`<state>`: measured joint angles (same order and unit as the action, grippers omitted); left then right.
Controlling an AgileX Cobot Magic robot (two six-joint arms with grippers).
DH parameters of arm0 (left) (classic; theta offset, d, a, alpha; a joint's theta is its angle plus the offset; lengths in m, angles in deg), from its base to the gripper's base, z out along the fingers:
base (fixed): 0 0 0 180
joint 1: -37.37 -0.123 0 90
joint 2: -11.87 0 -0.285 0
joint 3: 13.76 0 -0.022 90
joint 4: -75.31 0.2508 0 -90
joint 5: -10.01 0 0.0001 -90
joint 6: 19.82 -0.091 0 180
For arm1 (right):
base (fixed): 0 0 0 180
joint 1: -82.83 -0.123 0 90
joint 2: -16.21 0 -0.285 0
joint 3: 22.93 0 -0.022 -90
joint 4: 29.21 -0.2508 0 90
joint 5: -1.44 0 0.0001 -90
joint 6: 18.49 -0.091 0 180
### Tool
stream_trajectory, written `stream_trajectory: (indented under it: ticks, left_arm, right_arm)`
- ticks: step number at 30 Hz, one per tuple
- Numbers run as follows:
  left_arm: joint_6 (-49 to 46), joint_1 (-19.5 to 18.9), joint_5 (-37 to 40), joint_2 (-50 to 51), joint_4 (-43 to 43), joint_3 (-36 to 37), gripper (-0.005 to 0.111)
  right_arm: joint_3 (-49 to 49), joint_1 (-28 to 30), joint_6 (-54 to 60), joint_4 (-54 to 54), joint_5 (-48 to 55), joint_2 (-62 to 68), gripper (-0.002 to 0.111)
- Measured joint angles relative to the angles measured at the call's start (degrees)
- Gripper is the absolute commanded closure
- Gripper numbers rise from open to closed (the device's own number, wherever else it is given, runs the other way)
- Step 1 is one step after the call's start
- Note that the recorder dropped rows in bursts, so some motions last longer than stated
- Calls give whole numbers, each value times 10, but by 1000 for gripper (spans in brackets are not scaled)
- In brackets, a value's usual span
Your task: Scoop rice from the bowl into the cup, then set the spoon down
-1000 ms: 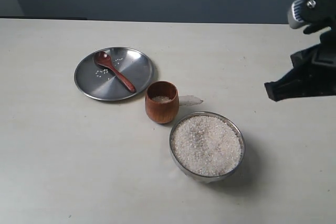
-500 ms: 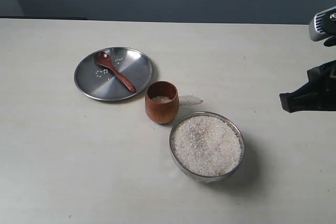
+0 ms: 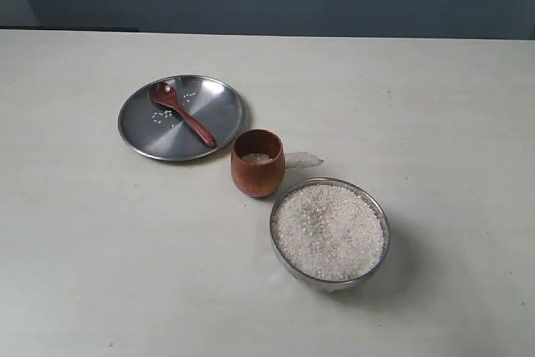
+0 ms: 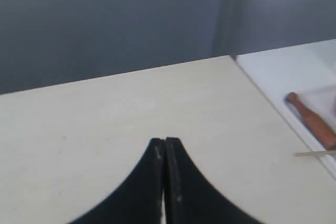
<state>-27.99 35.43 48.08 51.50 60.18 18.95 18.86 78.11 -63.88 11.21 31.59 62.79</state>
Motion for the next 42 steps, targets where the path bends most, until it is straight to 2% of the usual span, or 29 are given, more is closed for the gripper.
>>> stream_trajectory:
  ticks: [4, 8, 23, 30, 34, 38, 42]
  left_arm:
    - [0, 0, 0, 0, 0, 0, 106]
    - [0, 0, 0, 0, 0, 0, 106]
    - [0, 0, 0, 0, 2, 0, 106]
    - [0, 0, 0, 0, 5, 0, 106]
    - [0, 0, 0, 0, 5, 0, 106]
    - [0, 0, 0, 0, 5, 0, 106]
    - [0, 0, 0, 0, 5, 0, 106]
  right_arm:
    - [0, 143, 0, -1, 0, -25, 109]
    - [0, 185, 0, -1, 0, -35, 109]
    - [0, 192, 0, -3, 0, -35, 109]
    - [1, 192, -4, -26, -42, -35, 109]
    - [1, 192, 74, -112, -46, -35, 109]
    - [2, 192, 222, -242, -53, -29, 109]
    - [43, 192, 364, -333, -110, -25, 109]
